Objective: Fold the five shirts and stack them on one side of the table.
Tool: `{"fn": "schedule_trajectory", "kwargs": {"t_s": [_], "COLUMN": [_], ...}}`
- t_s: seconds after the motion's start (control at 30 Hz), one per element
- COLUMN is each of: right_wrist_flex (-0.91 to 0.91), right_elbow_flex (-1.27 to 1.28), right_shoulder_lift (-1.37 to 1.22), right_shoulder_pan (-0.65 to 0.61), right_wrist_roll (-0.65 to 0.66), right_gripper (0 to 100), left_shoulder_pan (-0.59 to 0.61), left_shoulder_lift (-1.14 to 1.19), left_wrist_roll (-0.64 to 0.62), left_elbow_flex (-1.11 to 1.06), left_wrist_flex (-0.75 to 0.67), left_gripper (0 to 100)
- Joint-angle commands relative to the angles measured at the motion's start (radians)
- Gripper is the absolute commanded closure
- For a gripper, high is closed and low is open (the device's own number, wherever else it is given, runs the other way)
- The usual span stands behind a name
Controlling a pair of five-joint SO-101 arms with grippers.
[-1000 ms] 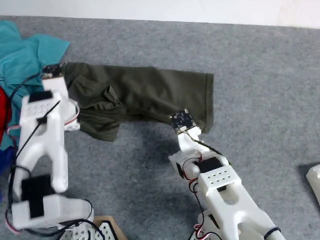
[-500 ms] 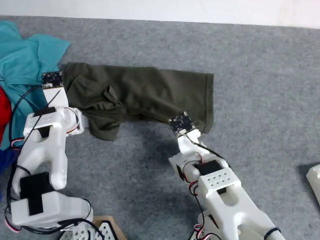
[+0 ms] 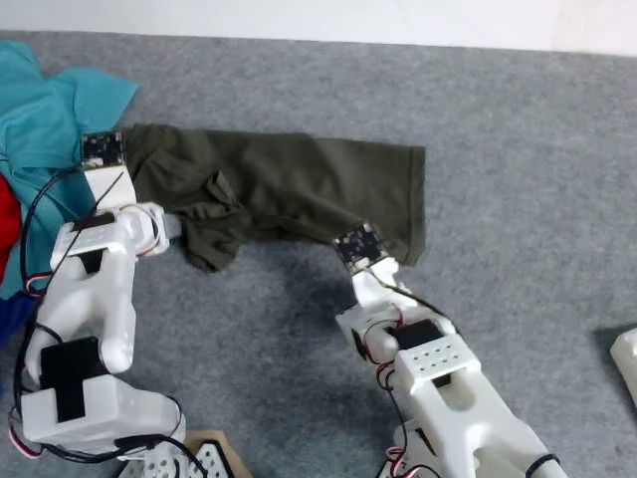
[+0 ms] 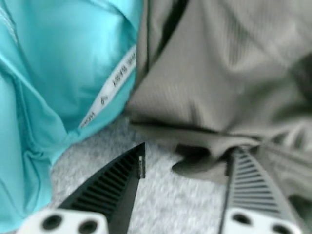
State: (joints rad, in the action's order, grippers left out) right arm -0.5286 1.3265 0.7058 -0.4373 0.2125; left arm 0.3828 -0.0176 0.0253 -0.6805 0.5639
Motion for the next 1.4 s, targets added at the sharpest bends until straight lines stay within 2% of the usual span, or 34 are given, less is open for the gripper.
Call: {"fn": "schedule_trajectory", "kwargs": {"t_s": [0.0, 0.23, 0.57, 0.63, 0.83, 1.03, 1.2, 1.37], "right_wrist_flex": [0.016, 0.016, 0.016, 0.016, 0.016, 0.016, 0.016, 0.013], "right_elbow_flex": [-0.002, -0.005, -0.005, -0.005, -0.005, -0.005, -0.004, -0.004], "right_shoulder_lift": [0.025, 0.021, 0.021, 0.021, 0.021, 0.021, 0.021, 0.025], "right_shoulder_pan": [-0.008, -0.008, -0.008, -0.008, -0.008, -0.008, -0.008, -0.008], "right_wrist_roll": [0.011, 0.008, 0.008, 0.008, 0.008, 0.008, 0.009, 0.012], "right_gripper": [83.6, 83.6, 83.6, 83.6, 83.6, 83.6, 83.6, 83.6], "left_shoulder_pan": [-0.030, -0.042, -0.038, -0.038, -0.047, -0.042, -0.071, -0.090], "left_shoulder_lift": [0.013, 0.061, 0.051, 0.010, -0.234, -0.444, -0.375, -0.142], "left_wrist_roll": [-0.060, -0.060, -0.060, -0.061, -0.068, -0.189, -0.206, -0.207], "left_elbow_flex": [0.008, 0.012, 0.010, -0.001, -0.068, -0.096, -0.035, 0.093], "left_wrist_flex": [-0.072, -0.114, -0.110, -0.106, 0.034, 0.098, 0.097, 0.098], "left_gripper": [82, 97, 97, 97, 97, 97, 97, 97]}}
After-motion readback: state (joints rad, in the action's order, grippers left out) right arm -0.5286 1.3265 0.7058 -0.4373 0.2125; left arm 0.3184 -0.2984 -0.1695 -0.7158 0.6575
